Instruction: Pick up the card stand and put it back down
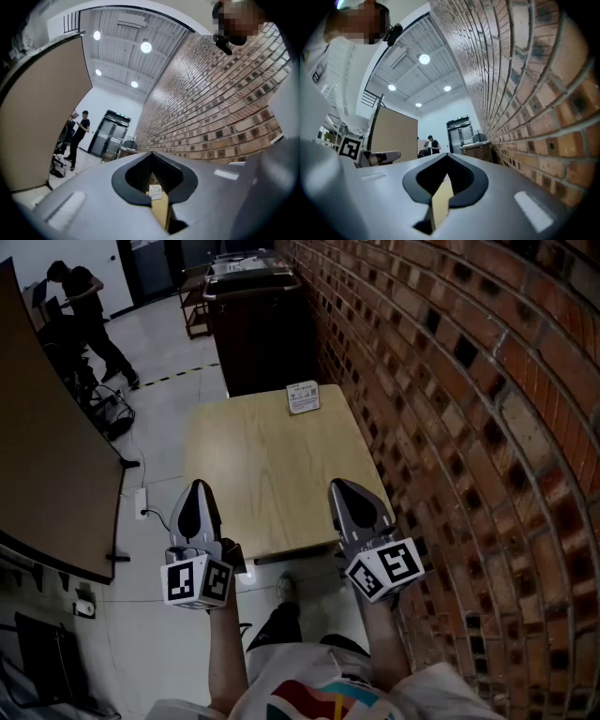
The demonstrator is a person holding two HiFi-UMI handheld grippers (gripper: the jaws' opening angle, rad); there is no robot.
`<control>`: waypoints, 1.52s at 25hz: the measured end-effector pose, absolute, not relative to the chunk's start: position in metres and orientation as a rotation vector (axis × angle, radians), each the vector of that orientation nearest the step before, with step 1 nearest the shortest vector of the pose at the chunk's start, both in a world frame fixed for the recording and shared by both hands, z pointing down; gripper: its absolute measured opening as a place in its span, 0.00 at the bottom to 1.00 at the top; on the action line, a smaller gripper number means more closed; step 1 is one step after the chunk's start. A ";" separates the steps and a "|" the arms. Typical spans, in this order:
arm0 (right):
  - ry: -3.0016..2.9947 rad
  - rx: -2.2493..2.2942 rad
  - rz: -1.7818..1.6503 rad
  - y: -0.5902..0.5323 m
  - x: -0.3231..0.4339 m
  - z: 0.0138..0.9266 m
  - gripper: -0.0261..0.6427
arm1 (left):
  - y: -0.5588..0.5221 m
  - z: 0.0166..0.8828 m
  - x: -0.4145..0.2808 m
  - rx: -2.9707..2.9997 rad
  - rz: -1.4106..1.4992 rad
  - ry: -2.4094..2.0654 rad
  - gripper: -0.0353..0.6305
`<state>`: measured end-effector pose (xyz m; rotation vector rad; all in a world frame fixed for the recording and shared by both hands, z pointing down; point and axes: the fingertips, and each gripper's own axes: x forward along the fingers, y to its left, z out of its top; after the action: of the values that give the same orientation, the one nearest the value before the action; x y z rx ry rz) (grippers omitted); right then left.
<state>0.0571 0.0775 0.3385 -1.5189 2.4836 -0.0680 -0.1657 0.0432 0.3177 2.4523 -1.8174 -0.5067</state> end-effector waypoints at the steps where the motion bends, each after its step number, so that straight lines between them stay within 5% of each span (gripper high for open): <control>1: 2.495 -1.533 -0.050 0.055 0.059 0.335 0.04 | 0.020 0.308 -0.163 2.469 -0.519 -1.818 0.06; 15: 2.596 -1.649 -0.144 -0.157 0.076 0.381 0.04 | -0.131 0.305 -0.166 2.407 -0.525 -1.824 0.06; 17: 2.618 -1.660 -0.156 -0.197 0.077 0.392 0.31 | -0.139 0.312 -0.169 2.383 -0.507 -1.839 0.06; 19: 2.658 -1.695 -0.215 -0.247 0.077 0.414 0.76 | -0.146 0.323 -0.171 2.364 -0.470 -1.853 0.06; 21: 2.744 -1.766 -0.267 -0.291 0.074 0.442 0.90 | -0.150 0.336 -0.174 2.355 -0.435 -1.858 0.06; 38: 2.806 -2.025 -0.673 -0.432 0.081 0.576 0.90 | -0.207 0.408 -0.196 2.177 -0.259 -1.895 0.06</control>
<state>0.0813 -0.4324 0.5760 -2.0254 2.8060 -0.6728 -0.1955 -0.2075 0.4084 2.1768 -1.8950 -0.2589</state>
